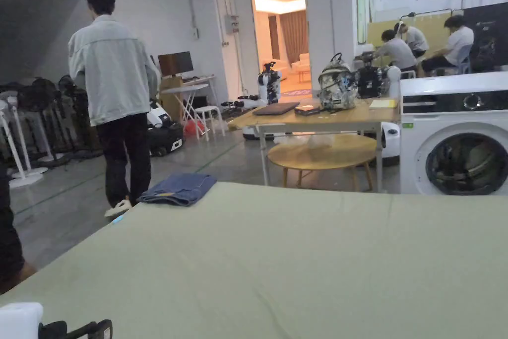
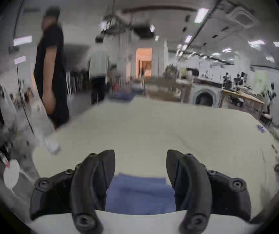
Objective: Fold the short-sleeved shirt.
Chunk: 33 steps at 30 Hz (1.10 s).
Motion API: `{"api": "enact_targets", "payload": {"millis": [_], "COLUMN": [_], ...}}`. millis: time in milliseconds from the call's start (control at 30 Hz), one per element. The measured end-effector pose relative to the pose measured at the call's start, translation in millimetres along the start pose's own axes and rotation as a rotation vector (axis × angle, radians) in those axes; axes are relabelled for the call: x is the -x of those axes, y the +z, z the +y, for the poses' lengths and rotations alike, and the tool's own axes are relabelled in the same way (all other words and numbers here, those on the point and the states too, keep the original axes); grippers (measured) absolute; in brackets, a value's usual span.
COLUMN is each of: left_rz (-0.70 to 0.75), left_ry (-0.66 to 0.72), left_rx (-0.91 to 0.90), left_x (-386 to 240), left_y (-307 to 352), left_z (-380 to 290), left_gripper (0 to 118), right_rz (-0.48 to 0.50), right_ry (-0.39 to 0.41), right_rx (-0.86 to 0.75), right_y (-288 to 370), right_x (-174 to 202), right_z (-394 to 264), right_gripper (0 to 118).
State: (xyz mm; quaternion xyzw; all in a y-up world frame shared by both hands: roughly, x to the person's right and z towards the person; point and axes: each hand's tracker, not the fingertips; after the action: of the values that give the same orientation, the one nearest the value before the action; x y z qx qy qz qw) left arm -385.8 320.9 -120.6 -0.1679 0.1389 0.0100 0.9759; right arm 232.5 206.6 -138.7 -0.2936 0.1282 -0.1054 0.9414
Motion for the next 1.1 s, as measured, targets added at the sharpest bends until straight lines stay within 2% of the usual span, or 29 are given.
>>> {"api": "enact_targets", "payload": {"millis": [100,233,300,333,367,400,433,500,533,567,600,633,667,700,767,933,1100], "left_rz": [-0.009,-0.176,-0.235,-0.277,-0.324,-0.379,-0.428,-0.376,-0.301,-0.293,-0.381,-0.397,-0.311,-0.321,-0.358,-0.353,-0.356], "left_ry": [-0.038,-0.065,-0.065,-0.059,-0.027,-0.016,-0.003,-0.025,-0.012,-0.015,-0.036,-0.072,-0.087,-0.072,-0.04,0.016,0.009], "left_rx": [-0.197,-0.255,-0.277,-0.29,-0.289,-0.27,-0.235,-0.215,-0.207,-0.245,-0.218,-0.178,-0.173,-0.188,-0.184,-0.222,-0.226], "left_x": [-62.8,-138.9,-166.6,-178.7,-188.9,-195.9,-204.1,-220.4,-226.8,-228.9,-226.9,-229.4,-232.1,-230.4,-224.3,-213.3,-211.8], "left_y": [32.6,49.5,51.9,52.8,52.0,49.6,46.3,49.2,51.7,53.2,50.9,49.8,50.9,53.5,52.7,60.4,62.6], "left_z": [4.3,2.6,1.1,0.4,0.3,1.3,2.7,-3.3,-6.8,-9.3,-9.7,-10.7,-11.8,-13.3,-11.1,-0.8,0.5], "left_gripper": [64,60,47,36,12,0,0,0,0,0,0,0,0,0,0,0,0], "right_rz": [-0.035,-0.07,-0.089,-0.107,-0.121,-0.116,-0.11,-0.129,-0.146,-0.122,-0.107,-0.14,-0.19,-0.202,-0.166,-0.189,-0.186], "right_ry": [0.076,0.132,0.176,0.188,0.187,0.184,0.18,0.158,0.141,0.156,0.18,0.235,0.265,0.261,0.242,0.237,0.208], "right_rx": [-0.124,-0.271,-0.325,-0.352,-0.371,-0.374,-0.375,-0.384,-0.42,-0.407,-0.383,-0.378,-0.394,-0.398,-0.396,-0.399,-0.409], "right_y": [12.2,27.7,32.7,33.6,34.4,33.6,34.5,39.4,41.5,43.0,43.7,45.3,46.4,46.9,46.8,44.3,41.6], "right_x": [12.1,26.9,35.9,39.3,42.7,43.8,45.9,52.3,55.0,55.4,57.1,61.1,63.9,64.9,63.0,67.0,67.2], "right_z": [26.7,54.9,63.8,66.7,69.2,70.3,71.8,71.9,70.6,71.9,74.5,74.6,73.2,72.9,73.6,75.5,76.2], "right_gripper": [0,0,0,0,0,0,0,0,0,0,0,0,0,0,0,0,0]}}
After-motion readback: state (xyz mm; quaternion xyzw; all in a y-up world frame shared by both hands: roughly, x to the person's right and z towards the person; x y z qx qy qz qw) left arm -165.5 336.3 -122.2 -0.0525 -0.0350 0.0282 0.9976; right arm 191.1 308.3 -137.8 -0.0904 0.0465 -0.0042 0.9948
